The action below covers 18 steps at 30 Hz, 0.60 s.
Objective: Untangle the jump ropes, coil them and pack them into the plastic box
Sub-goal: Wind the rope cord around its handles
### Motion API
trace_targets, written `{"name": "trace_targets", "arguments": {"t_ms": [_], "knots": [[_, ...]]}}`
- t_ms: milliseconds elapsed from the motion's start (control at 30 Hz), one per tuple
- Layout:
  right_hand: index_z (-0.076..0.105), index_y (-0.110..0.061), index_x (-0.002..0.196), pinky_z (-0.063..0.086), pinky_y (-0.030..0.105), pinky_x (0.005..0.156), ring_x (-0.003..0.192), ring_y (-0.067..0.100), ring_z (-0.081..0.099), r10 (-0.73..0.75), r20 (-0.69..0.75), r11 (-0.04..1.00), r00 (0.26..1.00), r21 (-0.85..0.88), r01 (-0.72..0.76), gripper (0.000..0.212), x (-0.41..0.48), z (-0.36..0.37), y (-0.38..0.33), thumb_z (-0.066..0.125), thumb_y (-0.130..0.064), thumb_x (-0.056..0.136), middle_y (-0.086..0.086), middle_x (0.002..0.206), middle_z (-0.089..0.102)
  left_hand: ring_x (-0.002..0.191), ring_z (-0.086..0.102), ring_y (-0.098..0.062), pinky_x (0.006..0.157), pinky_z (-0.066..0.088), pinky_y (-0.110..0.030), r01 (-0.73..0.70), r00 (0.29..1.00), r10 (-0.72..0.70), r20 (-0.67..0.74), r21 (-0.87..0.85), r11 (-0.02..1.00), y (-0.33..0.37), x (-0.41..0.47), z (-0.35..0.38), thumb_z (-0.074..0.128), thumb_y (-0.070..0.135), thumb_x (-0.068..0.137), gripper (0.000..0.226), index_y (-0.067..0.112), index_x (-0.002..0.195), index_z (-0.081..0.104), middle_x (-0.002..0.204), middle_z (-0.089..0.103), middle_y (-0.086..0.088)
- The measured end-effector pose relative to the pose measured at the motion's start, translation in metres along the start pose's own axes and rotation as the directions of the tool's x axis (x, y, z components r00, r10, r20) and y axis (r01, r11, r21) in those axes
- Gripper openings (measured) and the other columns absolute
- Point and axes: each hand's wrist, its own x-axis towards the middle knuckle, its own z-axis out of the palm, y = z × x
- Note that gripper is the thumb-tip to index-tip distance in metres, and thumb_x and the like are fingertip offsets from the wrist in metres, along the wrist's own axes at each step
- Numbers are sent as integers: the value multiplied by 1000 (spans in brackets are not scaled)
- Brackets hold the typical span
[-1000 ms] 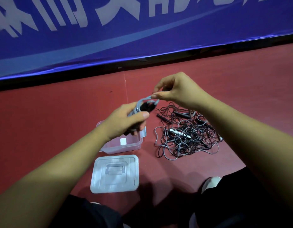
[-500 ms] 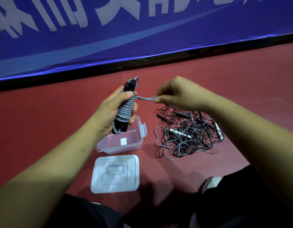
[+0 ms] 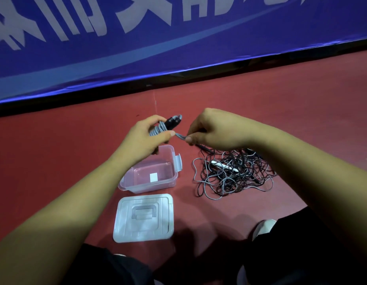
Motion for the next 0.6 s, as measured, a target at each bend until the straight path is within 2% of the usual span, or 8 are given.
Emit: {"name": "trace_targets", "arguments": {"t_ms": [100, 167, 333, 367, 467, 533, 600], "knots": [[71, -19, 71, 29, 26, 45, 47, 12, 35, 65, 5, 988, 998, 143, -65, 26, -1, 2, -2, 64, -30, 94, 2, 54, 44, 74, 63, -17, 69, 52, -37, -94, 994, 71, 83, 319, 943, -2, -2, 1, 75, 37, 83, 23, 35, 103, 63, 86, 68, 6], [71, -15, 72, 25, 23, 41, 44, 11, 31, 97, 3, 963, 995, 252, -95, 25, -3, 2, -2, 65, -27, 93, 1, 52, 41, 78, 63, -17, 68, 52, -36, -107, 994, 86, 66, 447, 888, 1, -5, 2, 69, 47, 83, 24, 42, 104, 59, 86, 68, 11], [68, -1, 74, 26, 16, 40, 39, 4, 33, 85, -21, 945, 996, 320, -74, 22, -5, 7, -1, 70, -18, 89, -8, 44, 42, 79, 64, -29, 59, 40, -32, -149, 987, 72, 144, 647, 748, 15, -16, 22, 65, 60, 78, 35, 41, 106, 57, 82, 68, 2], [68, 0, 76, 27, 16, 40, 39, 3, 34, 91, -36, 933, 995, 351, -73, 22, -5, 7, 1, 69, -17, 89, -7, 45, 44, 78, 64, -29, 59, 39, -32, -150, 986, 62, 155, 659, 737, 17, -17, 26, 65, 68, 75, 39, 42, 104, 59, 82, 68, -1], [72, -6, 77, 28, 19, 41, 43, 9, 36, 113, -95, 898, 989, 435, -61, 18, -4, 5, 6, 70, -19, 90, 4, 53, 50, 65, 60, -22, 54, 40, -33, -112, 985, 15, 170, 579, 807, 25, -20, 28, 60, 83, 67, 38, 45, 73, 53, 65, 62, 3], [73, -12, 76, 30, 20, 43, 45, 12, 38, 111, -123, 889, 986, 456, -44, 16, -3, 5, 9, 71, -20, 89, 10, 55, 52, 58, 61, -20, 54, 48, -36, -103, 980, 11, 198, 462, 881, 25, -20, 26, 64, 78, 69, 35, 44, 71, 57, 58, 61, 2], [73, -12, 78, 34, 23, 47, 50, 15, 43, 113, -136, 894, 984, 447, -41, 15, -1, 6, 13, 73, -23, 88, 15, 59, 55, 58, 62, -26, 58, 54, -45, -121, 970, 41, 241, 326, 938, 21, -21, 23, 66, 73, 68, 40, 34, 80, 64, 61, 63, -4]]}}
